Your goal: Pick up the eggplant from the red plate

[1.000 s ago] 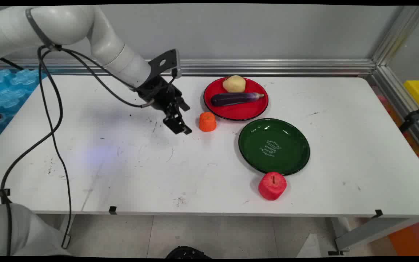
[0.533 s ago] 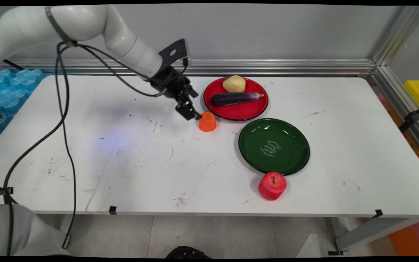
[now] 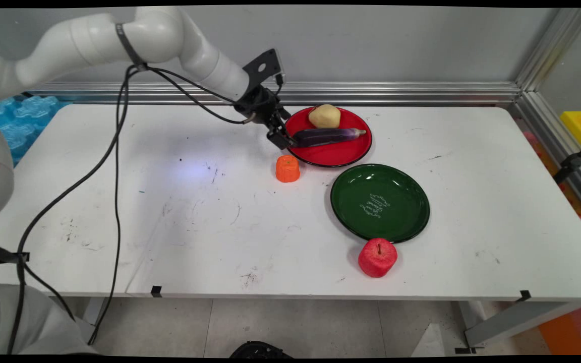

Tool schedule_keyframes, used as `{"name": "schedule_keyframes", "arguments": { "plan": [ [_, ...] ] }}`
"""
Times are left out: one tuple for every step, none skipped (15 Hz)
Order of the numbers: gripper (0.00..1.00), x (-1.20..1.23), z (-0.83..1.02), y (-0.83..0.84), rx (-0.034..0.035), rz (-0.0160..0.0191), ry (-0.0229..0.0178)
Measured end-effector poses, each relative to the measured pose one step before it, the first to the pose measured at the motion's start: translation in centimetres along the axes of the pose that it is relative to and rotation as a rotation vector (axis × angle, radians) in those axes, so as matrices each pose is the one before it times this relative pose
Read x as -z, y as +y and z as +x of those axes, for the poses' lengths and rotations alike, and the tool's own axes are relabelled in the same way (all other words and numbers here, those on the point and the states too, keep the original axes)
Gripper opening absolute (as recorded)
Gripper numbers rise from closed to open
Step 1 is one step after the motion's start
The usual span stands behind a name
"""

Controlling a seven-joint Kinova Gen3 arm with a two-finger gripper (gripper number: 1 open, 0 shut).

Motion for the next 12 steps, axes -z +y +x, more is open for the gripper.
{"name": "schedule_keyframes", "arguments": {
  "plan": [
    [1.00, -0.646, -0.004, -0.318, 0.00074, 0.00406, 0.00497],
    [1.00, -0.715, 0.027, -0.333, 0.00102, 0.00404, 0.00604],
    [1.00, -0.706, 0.058, -0.281, 0.00062, 0.00286, 0.00592],
    [1.00, -0.527, 0.015, -0.242, 0.00218, 0.00345, 0.00536],
    [1.00, -0.348, 0.025, -0.140, 0.00099, 0.00182, 0.00336],
    [1.00, -0.515, 0.050, -0.194, 0.00134, 0.00239, 0.00467],
    [1.00, -0.530, 0.008, -0.203, 0.00244, 0.00270, 0.00480],
    [1.00, -0.471, -0.046, -0.167, 0.00328, 0.00210, 0.00381],
    [1.00, -0.406, -0.021, -0.101, 0.00258, -0.00012, 0.00250],
    [1.00, -0.246, -0.026, -0.054, 0.00185, -0.00041, 0.00142],
    [1.00, -0.334, -0.054, -0.050, 0.00229, -0.00209, 0.00211],
    [1.00, -0.209, -0.030, -0.028, 0.00116, -0.00160, 0.00110]
  ]
}}
